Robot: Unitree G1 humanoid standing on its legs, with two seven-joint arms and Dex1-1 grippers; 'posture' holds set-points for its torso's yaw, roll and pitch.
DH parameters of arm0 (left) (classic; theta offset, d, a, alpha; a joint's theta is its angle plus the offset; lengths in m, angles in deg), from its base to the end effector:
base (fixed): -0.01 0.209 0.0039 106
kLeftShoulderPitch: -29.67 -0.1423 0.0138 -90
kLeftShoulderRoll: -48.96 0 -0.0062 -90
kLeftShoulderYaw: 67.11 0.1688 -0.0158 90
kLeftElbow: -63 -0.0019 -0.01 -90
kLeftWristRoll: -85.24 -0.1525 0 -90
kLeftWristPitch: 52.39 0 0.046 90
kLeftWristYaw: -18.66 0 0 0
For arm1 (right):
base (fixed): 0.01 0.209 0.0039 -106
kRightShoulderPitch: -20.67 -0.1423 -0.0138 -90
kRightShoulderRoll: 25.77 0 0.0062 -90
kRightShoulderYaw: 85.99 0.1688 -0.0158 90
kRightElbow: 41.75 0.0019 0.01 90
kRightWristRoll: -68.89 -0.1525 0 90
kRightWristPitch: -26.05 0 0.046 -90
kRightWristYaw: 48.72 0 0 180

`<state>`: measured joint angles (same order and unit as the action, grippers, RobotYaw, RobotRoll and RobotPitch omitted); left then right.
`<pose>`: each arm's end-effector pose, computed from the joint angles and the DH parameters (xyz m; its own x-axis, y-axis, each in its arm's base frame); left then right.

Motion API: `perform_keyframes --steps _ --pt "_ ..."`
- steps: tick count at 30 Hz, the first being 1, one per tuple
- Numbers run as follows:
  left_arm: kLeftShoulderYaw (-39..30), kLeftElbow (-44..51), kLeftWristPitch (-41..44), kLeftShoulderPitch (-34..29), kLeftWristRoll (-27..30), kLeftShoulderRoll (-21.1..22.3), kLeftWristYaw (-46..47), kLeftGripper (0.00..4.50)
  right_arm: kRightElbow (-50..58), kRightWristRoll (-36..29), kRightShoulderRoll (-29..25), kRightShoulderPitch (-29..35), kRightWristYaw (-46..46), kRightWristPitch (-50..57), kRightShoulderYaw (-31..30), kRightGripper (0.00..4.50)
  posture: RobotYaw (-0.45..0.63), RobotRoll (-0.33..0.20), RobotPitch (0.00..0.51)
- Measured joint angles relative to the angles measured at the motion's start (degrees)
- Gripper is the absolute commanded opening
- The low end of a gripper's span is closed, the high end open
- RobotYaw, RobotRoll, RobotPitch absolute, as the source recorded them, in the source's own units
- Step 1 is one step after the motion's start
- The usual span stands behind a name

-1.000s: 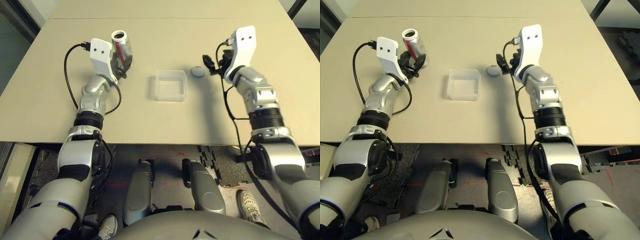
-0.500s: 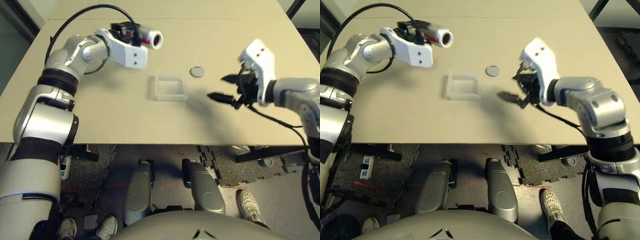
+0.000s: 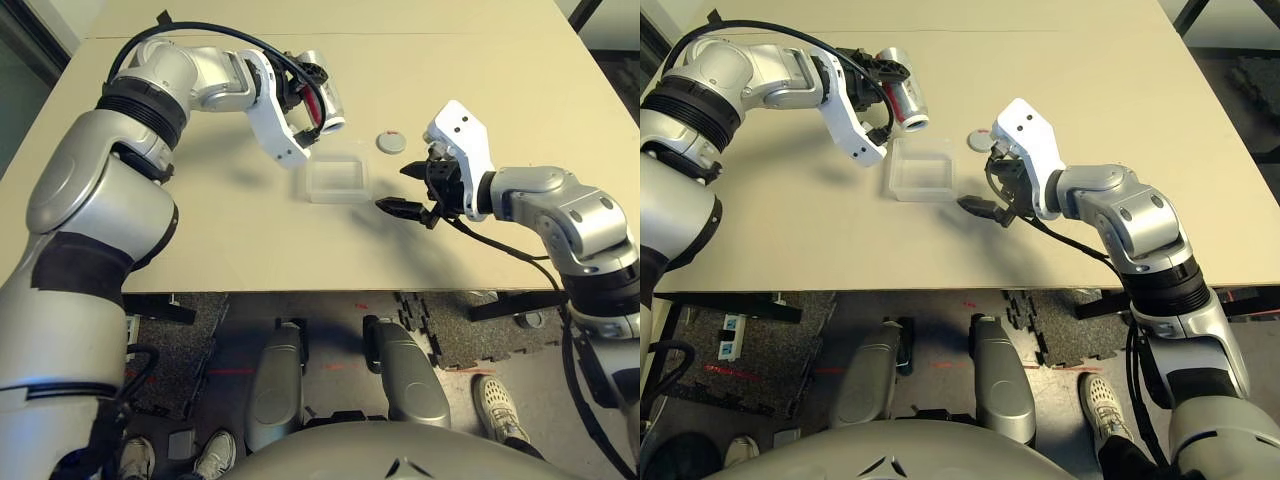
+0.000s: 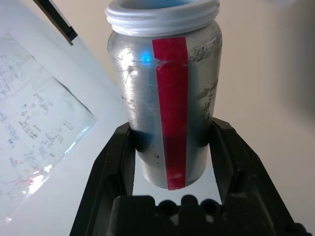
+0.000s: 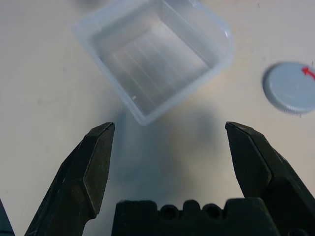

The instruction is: Pour the medicine from the bottle into the box.

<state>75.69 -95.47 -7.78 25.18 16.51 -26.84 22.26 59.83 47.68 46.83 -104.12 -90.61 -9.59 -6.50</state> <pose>0.3679 0.1431 0.2504 0.7060 -0.5793 -0.4073 -0.1965 -0.7128 0.6733 0.2753 -0.1627 0.2048 0.5502 0.7152 -0.4311 -0.8122 0.5782 -0.0775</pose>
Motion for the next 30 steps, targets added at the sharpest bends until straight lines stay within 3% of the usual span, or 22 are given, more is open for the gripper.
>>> perform_keyframes --steps 5,8,12,16,19,25,30 --pt "-0.68 -0.33 0.0 -0.17 1.31 -0.05 -0.29 2.36 -0.31 0.05 0.01 -0.01 -0.17 -0.05 -0.03 4.5 0.08 0.0 0.162" --pt "-4.9 -1.43 -0.36 -1.54 6.61 -0.6 -3.54 2.36 -0.32 0.02 0.01 -0.01 -0.63 -0.06 -0.1 4.5 0.08 0.0 0.162" --pt "-18.15 -3.61 2.34 -6.1 22.16 -2.41 -14.83 2.36 -0.31 0.0 -0.04 -0.01 -1.24 -0.06 -0.11 4.5 0.08 0.0 0.168" --pt "-36.94 -4.29 15.72 -10.32 42.74 -5.74 -27.48 2.36 -0.29 0.0 -0.07 0.0 -1.61 -0.06 -0.13 4.5 0.08 0.0 0.169" --pt "-48.96 -3.61 26.41 -12.49 55.16 -6.97 -30.24 2.36 -0.29 0.04 -0.18 0.0 -1.78 -0.05 -0.17 4.5 0.08 0.0 0.171" --pt "-63.63 0.67 39.93 -20.47 70.38 -10.22 -26.72 2.36 -0.37 0.6 -0.67 -0.05 -2.11 -0.05 -0.3 4.5 0.08 0.0 0.171" --pt "-64.5 3.43 42.06 -27.91 72.02 -13.48 -24.49 2.36 -0.55 1.17 -0.77 -0.37 -2.42 -0.05 -0.86 4.5 0.07 0.0 0.175"
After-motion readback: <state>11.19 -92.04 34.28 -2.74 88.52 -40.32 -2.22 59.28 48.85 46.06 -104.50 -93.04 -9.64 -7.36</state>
